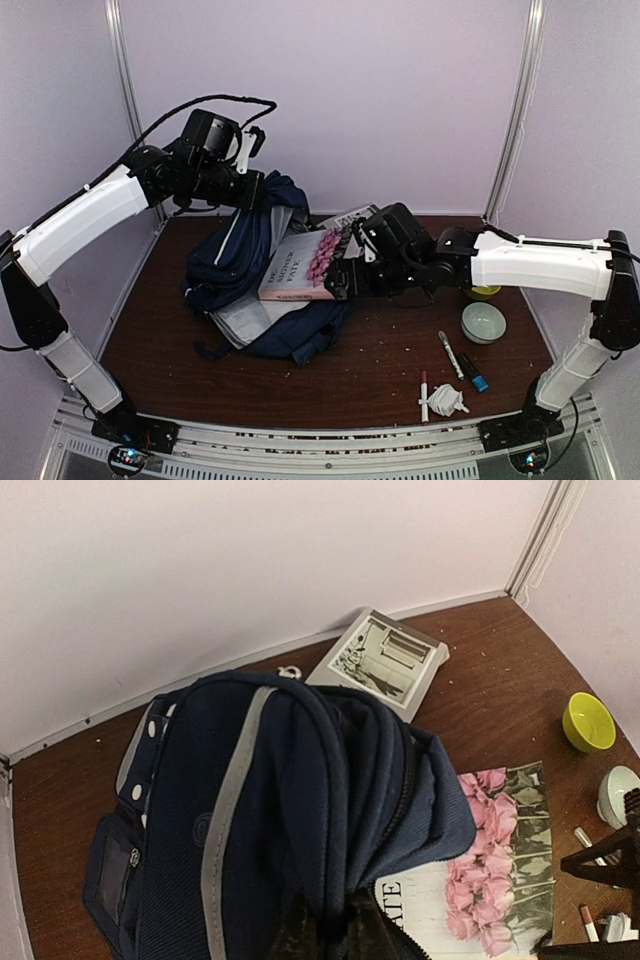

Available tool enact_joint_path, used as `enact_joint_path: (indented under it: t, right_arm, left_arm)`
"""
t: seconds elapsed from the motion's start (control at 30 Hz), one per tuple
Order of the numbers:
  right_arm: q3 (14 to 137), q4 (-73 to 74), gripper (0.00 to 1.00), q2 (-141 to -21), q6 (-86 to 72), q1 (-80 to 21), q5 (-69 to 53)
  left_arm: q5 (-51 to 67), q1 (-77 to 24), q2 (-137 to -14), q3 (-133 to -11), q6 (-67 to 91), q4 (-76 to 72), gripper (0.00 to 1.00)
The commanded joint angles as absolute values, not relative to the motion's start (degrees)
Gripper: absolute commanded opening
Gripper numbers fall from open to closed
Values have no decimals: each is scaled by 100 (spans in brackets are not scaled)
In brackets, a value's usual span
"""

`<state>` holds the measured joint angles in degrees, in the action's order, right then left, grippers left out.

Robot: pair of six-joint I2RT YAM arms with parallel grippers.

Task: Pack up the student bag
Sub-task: Place the book in the largest pocket of the bag, then adjust the book in the largest pocket of the bag.

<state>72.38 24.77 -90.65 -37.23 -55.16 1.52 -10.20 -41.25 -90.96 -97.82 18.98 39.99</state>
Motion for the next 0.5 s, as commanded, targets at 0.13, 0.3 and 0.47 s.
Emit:
enact_joint_path:
  t: [0.13,0.3,0.47]
  right_arm:
    - [7419,2351,77,-9068,-3552,-5504,-687]
    - [7453,1502,51,-9575,-3965,-5478,-1361]
    - [7974,206,39,-10355,-4661,-5513,-2193]
  left_arm:
    - [-942,-4166,-8614,-9889,1879,2063,0]
    - [-470,-4183,-8613,-9927,1862,2064,0]
    - [85,-4387,-8742,-10343,1608,2261,0]
